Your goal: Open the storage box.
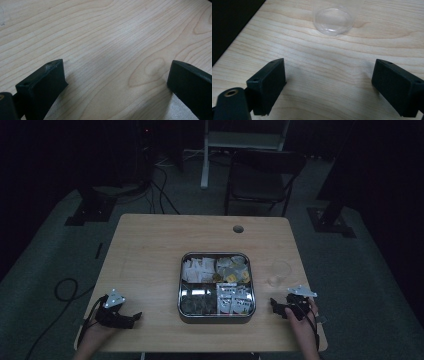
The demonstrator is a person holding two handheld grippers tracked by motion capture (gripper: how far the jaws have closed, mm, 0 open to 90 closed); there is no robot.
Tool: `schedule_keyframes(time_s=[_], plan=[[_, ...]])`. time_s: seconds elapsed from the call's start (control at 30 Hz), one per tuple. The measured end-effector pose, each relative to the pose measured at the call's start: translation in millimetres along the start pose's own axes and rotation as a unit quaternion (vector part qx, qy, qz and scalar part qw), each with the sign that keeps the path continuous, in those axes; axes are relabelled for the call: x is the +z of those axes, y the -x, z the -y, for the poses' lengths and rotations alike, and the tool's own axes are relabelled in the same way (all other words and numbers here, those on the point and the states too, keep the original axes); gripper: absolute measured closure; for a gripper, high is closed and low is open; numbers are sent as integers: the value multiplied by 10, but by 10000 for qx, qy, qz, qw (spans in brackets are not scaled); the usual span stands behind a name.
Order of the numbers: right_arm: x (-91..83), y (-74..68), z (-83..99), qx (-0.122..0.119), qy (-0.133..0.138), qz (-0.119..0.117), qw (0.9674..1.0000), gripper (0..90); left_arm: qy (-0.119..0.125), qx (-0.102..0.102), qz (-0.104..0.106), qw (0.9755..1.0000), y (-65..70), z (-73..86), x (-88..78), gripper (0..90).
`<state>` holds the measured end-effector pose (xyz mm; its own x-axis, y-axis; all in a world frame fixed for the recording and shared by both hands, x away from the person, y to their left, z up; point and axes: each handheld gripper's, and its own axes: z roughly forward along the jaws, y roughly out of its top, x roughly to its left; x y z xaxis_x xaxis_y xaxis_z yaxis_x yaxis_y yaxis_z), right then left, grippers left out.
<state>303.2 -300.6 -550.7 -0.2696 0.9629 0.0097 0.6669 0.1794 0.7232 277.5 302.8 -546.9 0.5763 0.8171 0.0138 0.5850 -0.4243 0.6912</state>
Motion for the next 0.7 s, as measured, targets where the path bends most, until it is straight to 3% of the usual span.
schedule_keyframes(time_s=[0.2,0.37,0.7], plan=[[0,1,0,5,-2,12,10000,114,-1,-21,-13,10000,3,3,-4,26],[-16,-5,15,-146,-4,-156,9998,114,-133,58,50,9999,6,-11,-23,27],[-18,-1,17,-153,-3,-171,9997,113,-158,-25,83,9998,-17,-61,-22,28]])
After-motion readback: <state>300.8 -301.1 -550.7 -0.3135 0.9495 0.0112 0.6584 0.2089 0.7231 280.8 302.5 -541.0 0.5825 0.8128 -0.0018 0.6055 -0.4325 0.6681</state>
